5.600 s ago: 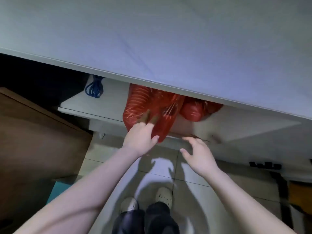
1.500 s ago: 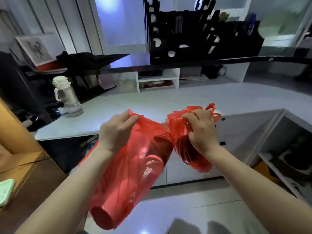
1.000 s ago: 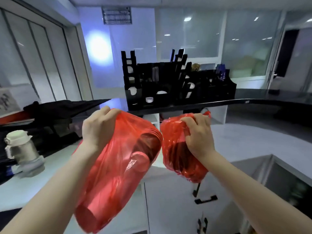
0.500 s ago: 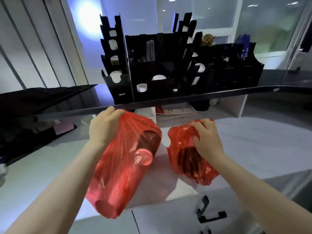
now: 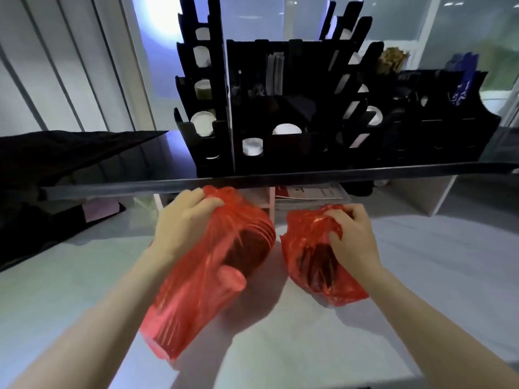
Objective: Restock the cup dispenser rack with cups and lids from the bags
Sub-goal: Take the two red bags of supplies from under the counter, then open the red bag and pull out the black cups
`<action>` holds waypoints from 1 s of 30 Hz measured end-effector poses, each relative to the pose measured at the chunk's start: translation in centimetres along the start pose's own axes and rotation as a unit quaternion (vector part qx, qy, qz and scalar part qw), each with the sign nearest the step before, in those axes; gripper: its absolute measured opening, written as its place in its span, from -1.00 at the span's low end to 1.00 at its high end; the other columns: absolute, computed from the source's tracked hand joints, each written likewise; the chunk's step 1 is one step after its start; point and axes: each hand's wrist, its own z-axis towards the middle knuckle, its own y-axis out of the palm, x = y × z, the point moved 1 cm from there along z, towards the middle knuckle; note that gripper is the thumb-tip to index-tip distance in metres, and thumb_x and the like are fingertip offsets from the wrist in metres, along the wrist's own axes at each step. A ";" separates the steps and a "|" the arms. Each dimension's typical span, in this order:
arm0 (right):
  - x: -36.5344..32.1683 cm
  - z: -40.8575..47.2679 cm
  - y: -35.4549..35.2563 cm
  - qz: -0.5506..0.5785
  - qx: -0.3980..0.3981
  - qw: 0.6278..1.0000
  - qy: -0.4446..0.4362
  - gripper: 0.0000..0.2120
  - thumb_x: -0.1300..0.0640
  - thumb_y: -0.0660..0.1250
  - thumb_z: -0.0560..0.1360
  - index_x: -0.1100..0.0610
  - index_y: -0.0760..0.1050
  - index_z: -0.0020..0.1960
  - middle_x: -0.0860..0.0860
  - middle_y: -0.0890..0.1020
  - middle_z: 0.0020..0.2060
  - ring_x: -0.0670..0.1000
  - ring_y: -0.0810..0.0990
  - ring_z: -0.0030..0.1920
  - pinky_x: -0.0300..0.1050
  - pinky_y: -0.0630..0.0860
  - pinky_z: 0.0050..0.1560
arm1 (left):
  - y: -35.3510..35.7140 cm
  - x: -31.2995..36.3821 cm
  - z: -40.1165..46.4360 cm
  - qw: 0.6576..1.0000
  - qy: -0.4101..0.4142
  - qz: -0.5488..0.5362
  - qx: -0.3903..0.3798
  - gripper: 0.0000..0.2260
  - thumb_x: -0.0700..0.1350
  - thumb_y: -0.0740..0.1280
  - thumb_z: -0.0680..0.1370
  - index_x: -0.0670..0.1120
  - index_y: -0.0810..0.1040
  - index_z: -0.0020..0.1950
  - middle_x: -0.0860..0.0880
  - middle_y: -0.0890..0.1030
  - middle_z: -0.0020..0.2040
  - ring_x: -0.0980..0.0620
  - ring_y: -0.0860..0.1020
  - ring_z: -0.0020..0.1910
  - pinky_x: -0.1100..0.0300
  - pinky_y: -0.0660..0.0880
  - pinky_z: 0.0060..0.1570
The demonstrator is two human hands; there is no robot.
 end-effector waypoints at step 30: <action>12.7 1.8 -4.8 -0.003 -0.185 0.983 0.006 -0.69 0.28 0.29 0.50 -0.03 0.58 0.14 -0.12 0.58 0.10 -0.21 0.47 -0.21 -0.44 0.32 -0.13 | 12.2 20.8 -1.4 0.874 -0.290 -0.255 -0.296 -0.08 0.40 0.33 0.27 0.16 0.07 0.54 0.09 0.13 0.55 0.12 0.04 0.53 0.20 0.08 0.42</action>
